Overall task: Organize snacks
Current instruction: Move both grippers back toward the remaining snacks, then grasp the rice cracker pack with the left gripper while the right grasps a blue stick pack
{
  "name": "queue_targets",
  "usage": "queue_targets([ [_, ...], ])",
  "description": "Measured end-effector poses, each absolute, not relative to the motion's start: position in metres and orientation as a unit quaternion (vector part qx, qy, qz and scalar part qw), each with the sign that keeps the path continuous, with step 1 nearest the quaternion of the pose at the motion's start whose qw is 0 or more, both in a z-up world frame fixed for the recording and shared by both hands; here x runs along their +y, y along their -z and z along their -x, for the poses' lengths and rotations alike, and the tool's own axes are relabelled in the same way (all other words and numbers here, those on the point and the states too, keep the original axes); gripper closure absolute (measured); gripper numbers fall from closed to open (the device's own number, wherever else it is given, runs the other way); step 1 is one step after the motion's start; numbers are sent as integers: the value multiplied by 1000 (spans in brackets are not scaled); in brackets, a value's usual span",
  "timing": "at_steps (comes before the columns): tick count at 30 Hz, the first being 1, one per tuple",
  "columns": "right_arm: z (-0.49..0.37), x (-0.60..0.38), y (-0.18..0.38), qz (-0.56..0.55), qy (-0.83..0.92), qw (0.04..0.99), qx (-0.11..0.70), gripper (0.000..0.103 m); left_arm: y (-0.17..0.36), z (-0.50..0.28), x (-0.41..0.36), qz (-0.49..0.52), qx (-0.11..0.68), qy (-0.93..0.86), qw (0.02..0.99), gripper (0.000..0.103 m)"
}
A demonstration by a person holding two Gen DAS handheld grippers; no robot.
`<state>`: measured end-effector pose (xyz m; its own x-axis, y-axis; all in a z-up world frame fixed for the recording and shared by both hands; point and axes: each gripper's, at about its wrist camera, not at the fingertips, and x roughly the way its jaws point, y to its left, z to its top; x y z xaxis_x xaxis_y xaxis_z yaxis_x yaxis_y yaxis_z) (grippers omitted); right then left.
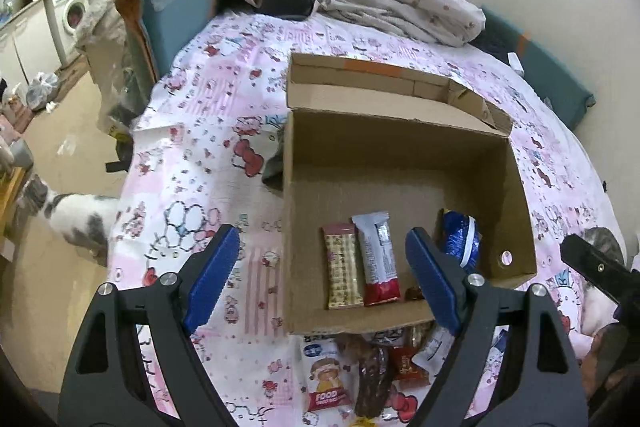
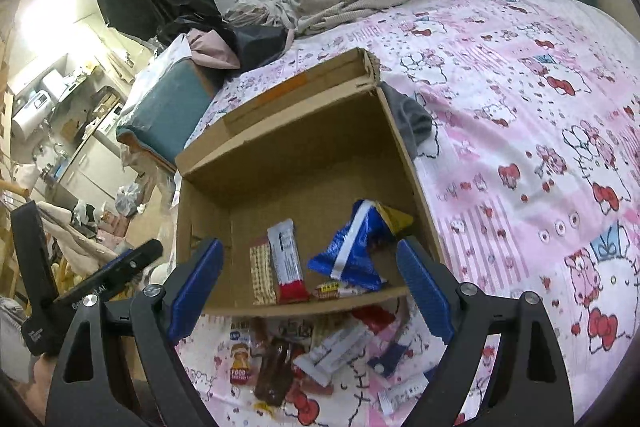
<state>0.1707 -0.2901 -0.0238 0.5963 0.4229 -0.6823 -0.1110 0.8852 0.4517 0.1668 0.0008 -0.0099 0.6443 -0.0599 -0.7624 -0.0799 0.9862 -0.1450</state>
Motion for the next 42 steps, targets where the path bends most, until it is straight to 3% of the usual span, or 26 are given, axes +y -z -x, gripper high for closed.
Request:
queue_targets([
  [2,-166,-292,25,-185,-151,872,428,13,9,-162,0,74,428,-6,901,13],
  [16,-139,-300,38,-189,-140,854,464,13,14,-128,-33,27,444,52,894,13],
  [28,-134,-340,89,-278,-74,783,551,13,56,-127,6,109,521,-1,847,14],
  [31,-135,-337,95,-280,-68,776,561,13,72,-129,4,114,546,0,830,21],
  [36,-138,-333,96,-277,-73,776,562,13,118,-131,-9,99,605,1,790,44],
  [42,-140,-335,99,-286,-69,772,564,13,155,-140,-25,76,627,3,775,54],
])
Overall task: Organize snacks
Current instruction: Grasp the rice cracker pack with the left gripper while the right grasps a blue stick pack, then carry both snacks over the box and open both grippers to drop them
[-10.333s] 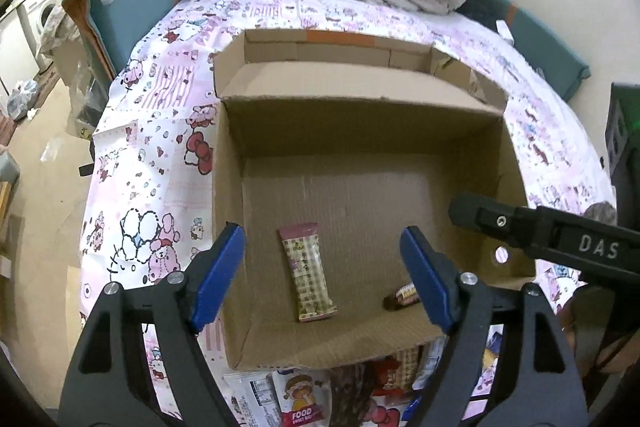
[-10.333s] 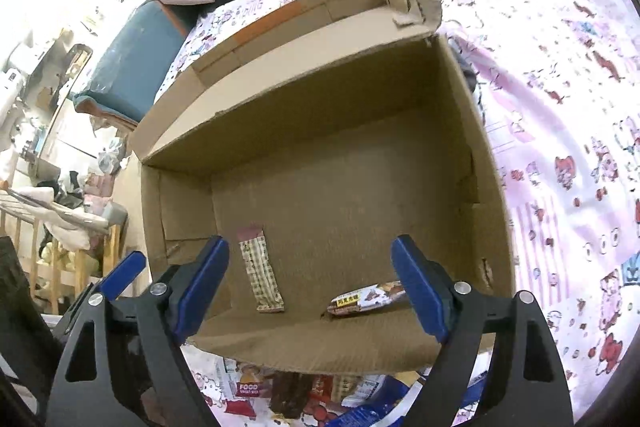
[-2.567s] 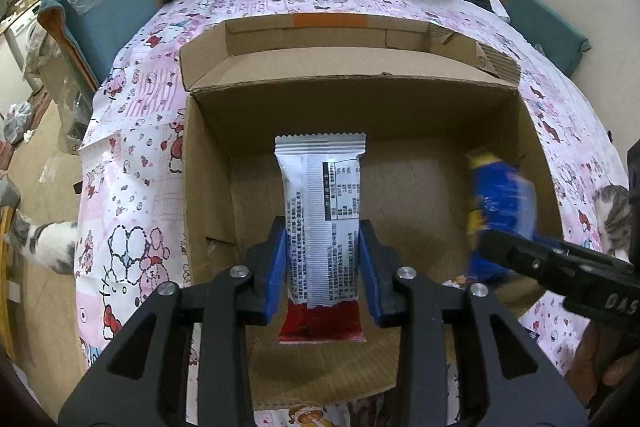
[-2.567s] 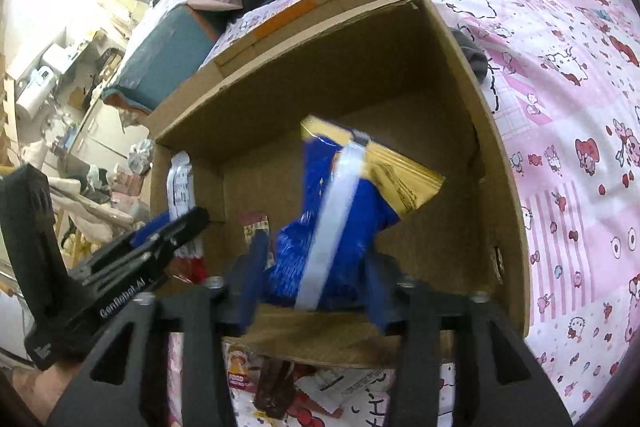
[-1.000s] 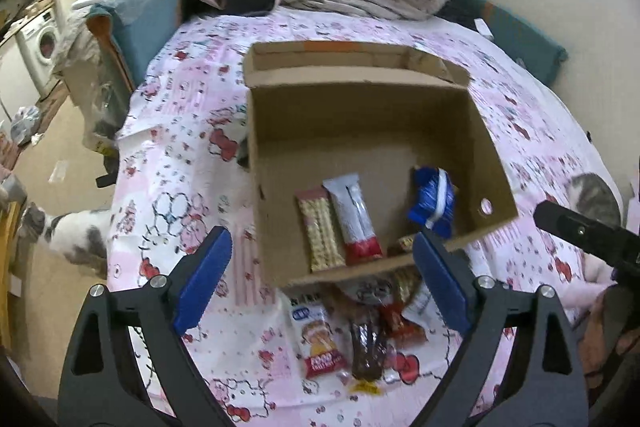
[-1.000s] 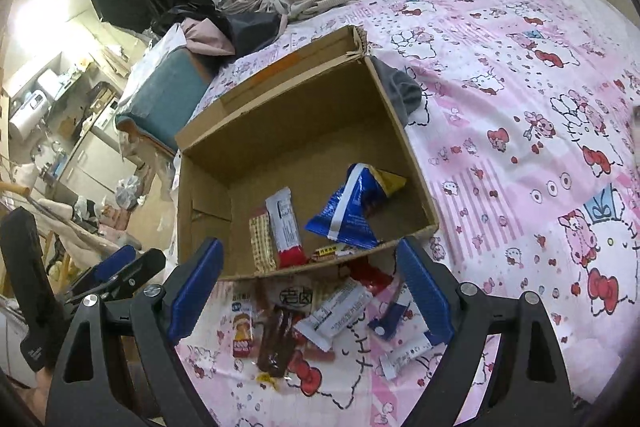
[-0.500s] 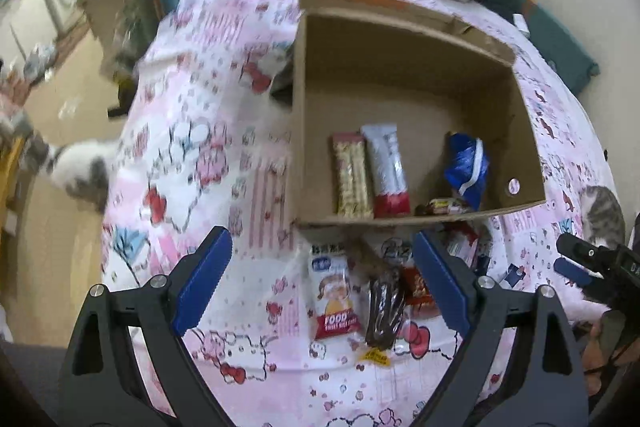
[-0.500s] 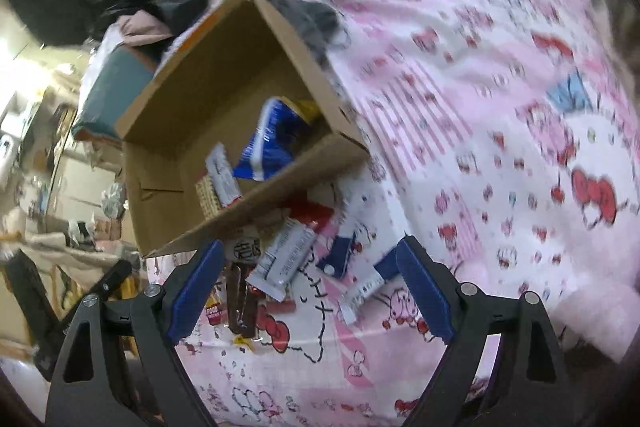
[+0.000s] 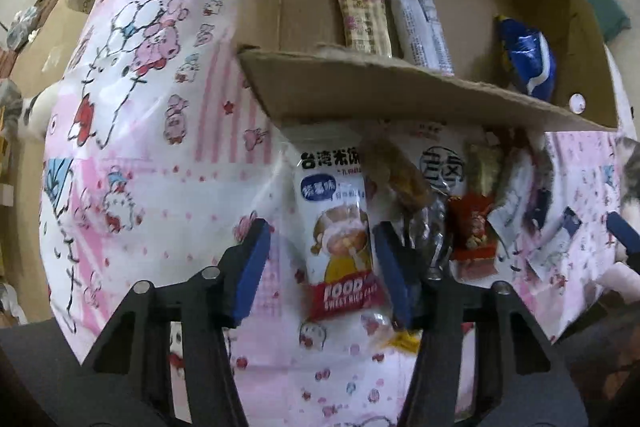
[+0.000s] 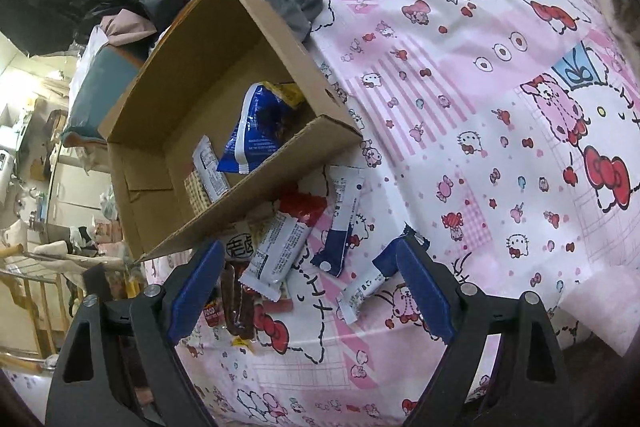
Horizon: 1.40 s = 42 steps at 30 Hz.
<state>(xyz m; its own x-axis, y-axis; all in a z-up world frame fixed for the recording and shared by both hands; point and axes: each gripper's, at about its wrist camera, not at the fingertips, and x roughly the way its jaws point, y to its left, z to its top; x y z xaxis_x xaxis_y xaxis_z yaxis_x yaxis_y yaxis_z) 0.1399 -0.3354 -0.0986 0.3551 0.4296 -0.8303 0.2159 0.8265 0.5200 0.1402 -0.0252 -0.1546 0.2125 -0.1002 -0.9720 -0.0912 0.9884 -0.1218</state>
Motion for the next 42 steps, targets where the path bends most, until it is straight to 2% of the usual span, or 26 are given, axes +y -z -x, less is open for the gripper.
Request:
queue_targets([
  [2,-141,-337,99,-287,-68,771,564,13,157,-143,-28,69,626,6,777,54],
  [3,-141,-338,100,-286,-66,771,565,13,158,-144,-29,61,628,6,776,63],
  [4,-141,-339,101,-285,-63,771,566,13,159,-145,-31,48,634,5,772,77],
  [8,-142,-346,118,-274,-33,754,596,13,152,-139,-21,59,639,-14,767,77],
  [9,-142,-347,127,-281,-28,741,609,19,150,-138,-19,62,638,-16,768,77],
  [10,-142,-348,133,-285,-26,732,618,32,147,-136,-17,65,636,-21,769,77],
  [12,-144,-346,146,-286,-21,712,641,48,143,-133,-12,72,632,-26,771,77],
  [18,-154,-321,164,-200,-2,713,672,49,136,-127,-11,84,628,-24,773,77],
  [20,-155,-312,163,-161,3,723,672,64,134,-125,-13,85,628,-21,773,77],
  [21,-154,-307,162,-132,7,731,670,79,129,-121,-8,86,628,-20,773,77],
  [22,-153,-304,161,-121,6,733,670,85,128,-119,-7,87,627,-20,774,77],
  [25,-150,-299,155,-129,-17,740,660,85,125,-119,-6,88,623,-18,777,77],
  [32,-139,-310,111,-210,-65,781,584,85,112,-116,0,97,604,-11,791,77],
  [42,-123,-322,57,-272,-135,823,481,85,81,-99,9,97,557,-29,824,77],
])
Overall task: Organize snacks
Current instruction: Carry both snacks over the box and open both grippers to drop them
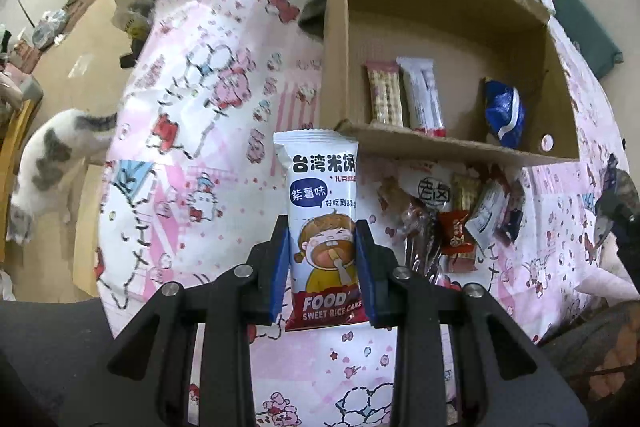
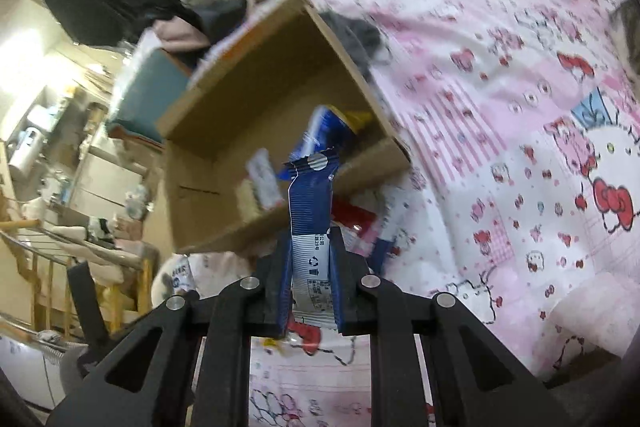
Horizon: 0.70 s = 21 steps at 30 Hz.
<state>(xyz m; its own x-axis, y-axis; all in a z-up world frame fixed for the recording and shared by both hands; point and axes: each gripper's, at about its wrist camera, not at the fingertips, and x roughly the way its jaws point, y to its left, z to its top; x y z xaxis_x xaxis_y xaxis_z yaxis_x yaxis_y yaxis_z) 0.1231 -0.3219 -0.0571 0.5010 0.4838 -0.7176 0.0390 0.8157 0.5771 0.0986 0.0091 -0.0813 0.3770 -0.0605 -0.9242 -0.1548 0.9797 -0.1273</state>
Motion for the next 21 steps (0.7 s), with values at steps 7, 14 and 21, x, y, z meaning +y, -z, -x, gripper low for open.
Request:
queue_targets([
  [7,-112,-323,20,-306,-190,839,408,85,36,-84,11,85,513,-44,853,77],
  [14,-109,-332,-4,-339,-225,843,351,85,-13,-79,14,88,474,-56,875,77],
  [21,-112,-336,-4,-351,-218,842,347,85,-37,-91,-1,72,447,-36,891,77],
])
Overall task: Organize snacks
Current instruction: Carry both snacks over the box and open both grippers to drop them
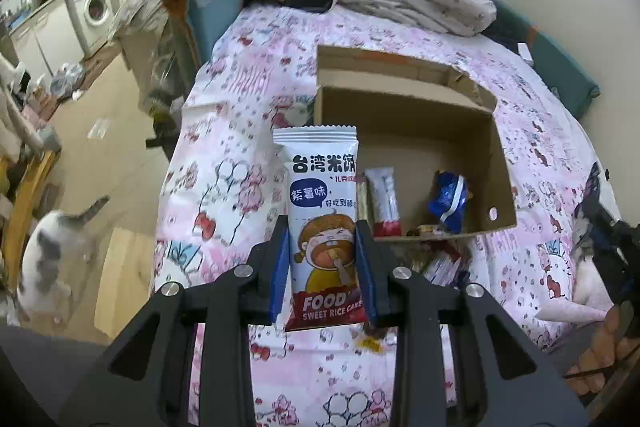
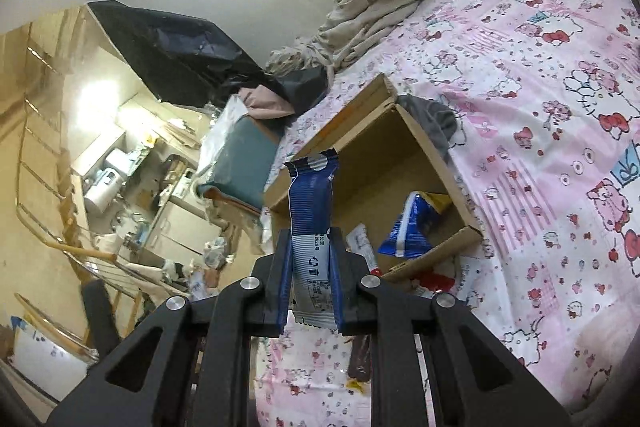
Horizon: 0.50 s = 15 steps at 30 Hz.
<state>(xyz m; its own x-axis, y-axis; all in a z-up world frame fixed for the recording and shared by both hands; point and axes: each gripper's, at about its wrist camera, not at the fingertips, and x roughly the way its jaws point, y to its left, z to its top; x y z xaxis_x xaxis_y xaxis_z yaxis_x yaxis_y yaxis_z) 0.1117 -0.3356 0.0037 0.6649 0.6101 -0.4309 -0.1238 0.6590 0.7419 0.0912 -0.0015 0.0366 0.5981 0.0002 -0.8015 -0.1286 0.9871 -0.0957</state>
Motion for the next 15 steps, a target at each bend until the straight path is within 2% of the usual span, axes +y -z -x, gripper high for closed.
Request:
queue_targets([
  [15,-148,-316,-3,-306,-215,856,357,85,-24,-160,-10,69,451,3,890,77],
])
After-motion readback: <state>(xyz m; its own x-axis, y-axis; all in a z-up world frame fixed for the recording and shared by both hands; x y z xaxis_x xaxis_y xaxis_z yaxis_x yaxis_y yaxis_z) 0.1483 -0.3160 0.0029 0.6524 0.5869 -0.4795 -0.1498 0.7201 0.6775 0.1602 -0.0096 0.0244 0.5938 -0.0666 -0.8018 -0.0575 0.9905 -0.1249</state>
